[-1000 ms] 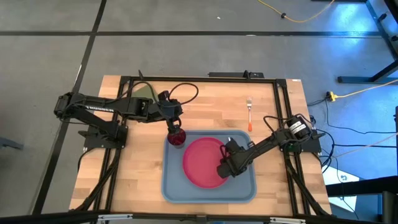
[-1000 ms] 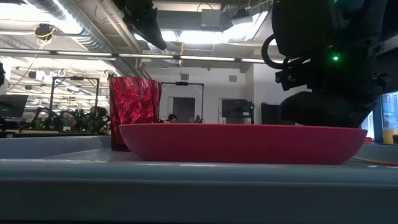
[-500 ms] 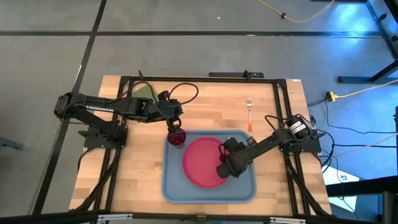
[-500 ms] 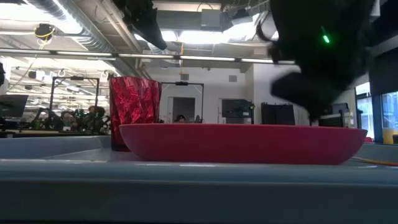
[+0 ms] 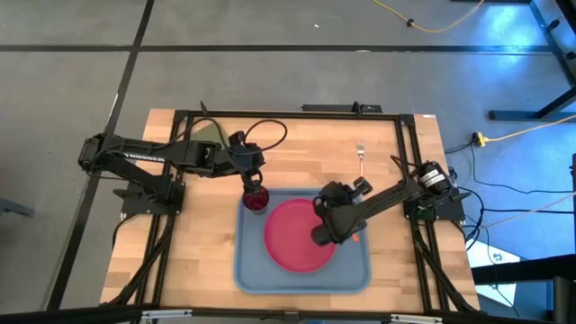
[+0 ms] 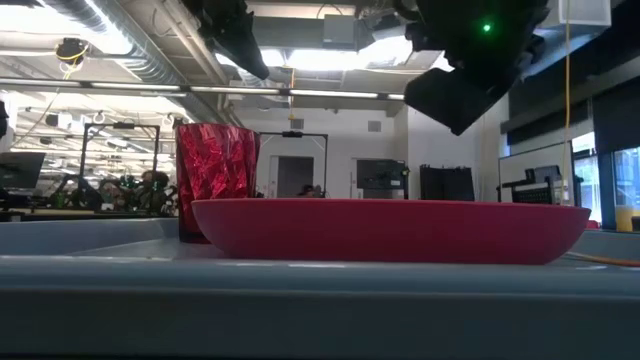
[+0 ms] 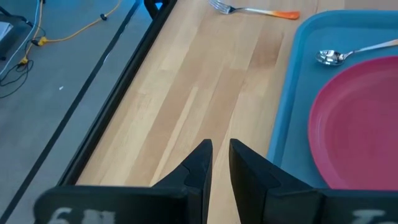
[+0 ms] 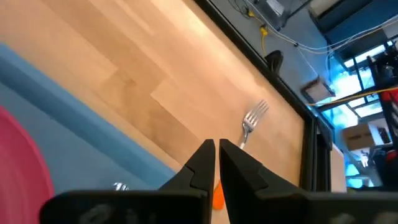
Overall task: Pick and place plate/cup/fork/spoon on tray
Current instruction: Put the orange fork on the blue serving tray to the right of the orange spoon
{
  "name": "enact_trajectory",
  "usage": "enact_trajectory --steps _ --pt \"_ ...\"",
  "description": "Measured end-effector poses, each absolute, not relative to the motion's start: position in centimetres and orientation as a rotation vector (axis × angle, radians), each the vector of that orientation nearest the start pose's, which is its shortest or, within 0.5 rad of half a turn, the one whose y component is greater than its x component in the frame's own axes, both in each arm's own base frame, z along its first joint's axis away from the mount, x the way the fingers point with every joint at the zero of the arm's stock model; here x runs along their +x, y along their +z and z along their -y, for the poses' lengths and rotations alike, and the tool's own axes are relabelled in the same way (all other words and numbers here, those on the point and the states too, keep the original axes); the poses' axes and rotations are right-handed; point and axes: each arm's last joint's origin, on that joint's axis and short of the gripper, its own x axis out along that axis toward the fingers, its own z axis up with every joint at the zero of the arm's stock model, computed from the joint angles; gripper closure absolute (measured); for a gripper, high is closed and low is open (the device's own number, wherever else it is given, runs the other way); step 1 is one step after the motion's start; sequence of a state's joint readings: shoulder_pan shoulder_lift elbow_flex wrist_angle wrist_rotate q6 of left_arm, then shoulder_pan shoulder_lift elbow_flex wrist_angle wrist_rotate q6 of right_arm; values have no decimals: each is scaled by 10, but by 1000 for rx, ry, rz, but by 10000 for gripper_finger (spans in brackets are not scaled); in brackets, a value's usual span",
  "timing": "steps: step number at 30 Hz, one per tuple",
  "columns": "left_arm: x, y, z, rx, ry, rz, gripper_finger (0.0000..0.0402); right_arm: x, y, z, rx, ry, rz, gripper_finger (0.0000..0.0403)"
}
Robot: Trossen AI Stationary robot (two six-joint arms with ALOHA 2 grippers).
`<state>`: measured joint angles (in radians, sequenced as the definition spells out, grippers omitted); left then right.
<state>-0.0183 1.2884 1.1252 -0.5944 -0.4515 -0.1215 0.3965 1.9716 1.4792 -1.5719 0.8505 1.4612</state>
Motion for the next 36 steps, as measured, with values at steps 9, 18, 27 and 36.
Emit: enact_trajectory --steps 9,18,27,36 --pt "267 312 -8 62 456 -710 355 311 208 -101 -314 -1100 -1122 375" --pt "267 312 -8 62 456 -710 355 317 216 -91 -595 -1069 -998 375" --pt "267 312 -8 63 456 -711 355 326 224 -64 -573 -1179 -868 375" --pt "267 312 -8 63 456 -711 355 340 221 -58 -443 -1222 -716 375"
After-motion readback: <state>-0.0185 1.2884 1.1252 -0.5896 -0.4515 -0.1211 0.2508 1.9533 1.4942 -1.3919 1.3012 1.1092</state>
